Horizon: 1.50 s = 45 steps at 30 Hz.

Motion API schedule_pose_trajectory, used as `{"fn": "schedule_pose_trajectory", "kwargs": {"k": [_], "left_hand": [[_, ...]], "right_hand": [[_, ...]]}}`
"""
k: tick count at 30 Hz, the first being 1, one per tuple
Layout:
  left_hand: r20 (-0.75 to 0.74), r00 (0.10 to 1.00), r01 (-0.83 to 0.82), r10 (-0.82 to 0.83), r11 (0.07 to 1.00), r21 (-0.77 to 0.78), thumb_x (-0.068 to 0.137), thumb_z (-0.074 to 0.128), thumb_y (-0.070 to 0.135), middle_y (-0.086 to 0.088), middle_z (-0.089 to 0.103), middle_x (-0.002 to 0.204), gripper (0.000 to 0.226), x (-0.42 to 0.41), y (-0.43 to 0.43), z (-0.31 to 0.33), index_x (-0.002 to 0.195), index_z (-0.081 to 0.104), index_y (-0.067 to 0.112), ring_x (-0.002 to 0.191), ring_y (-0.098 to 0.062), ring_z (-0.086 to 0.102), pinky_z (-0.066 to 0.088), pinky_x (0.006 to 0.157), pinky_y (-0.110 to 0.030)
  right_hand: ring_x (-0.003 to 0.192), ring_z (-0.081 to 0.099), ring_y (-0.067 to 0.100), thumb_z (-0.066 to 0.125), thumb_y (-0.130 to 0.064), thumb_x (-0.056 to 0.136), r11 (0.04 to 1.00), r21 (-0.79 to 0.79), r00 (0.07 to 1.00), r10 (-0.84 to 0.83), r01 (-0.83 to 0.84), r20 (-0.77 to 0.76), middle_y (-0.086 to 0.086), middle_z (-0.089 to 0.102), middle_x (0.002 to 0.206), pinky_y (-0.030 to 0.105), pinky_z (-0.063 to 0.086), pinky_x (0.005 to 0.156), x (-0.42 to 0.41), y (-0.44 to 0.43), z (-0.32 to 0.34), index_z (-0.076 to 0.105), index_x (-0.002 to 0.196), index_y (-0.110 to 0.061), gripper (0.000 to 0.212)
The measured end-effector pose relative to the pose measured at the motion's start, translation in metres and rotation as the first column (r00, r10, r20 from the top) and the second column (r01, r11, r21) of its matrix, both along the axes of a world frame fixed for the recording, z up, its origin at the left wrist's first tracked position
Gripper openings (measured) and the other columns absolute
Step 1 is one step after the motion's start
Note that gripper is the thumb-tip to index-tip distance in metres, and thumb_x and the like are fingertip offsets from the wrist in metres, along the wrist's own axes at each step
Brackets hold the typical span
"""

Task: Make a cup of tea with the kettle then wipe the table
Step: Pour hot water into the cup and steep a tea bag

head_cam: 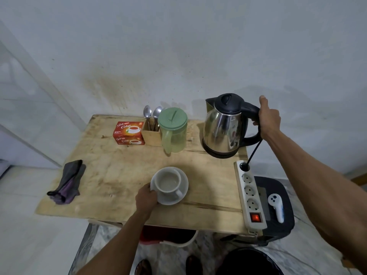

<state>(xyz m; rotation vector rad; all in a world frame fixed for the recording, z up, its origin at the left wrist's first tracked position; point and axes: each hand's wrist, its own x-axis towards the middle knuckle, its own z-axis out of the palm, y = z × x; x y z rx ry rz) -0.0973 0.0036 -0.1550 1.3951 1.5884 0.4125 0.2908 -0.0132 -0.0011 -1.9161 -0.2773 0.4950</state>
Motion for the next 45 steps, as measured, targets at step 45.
{"fn": "schedule_pose_trajectory", "kwargs": {"k": [45], "left_hand": [[0.122,0.992,-0.027,0.037,0.996,-0.082,0.088,0.046,0.006,-0.014,0.068,0.073,0.019,-0.017,-0.012,-0.007,0.091,0.064,0.013,0.057,-0.034,0.066,0.060,0.073,-0.050]], "right_hand": [[0.048,0.040,0.016,0.049,-0.081,0.075,0.411,-0.862,-0.102,0.884,-0.297,0.457,0.000,0.045,0.052,0.027,0.026,0.050,-0.188,0.029,0.043,0.046,0.052,-0.014,0.070]]}}
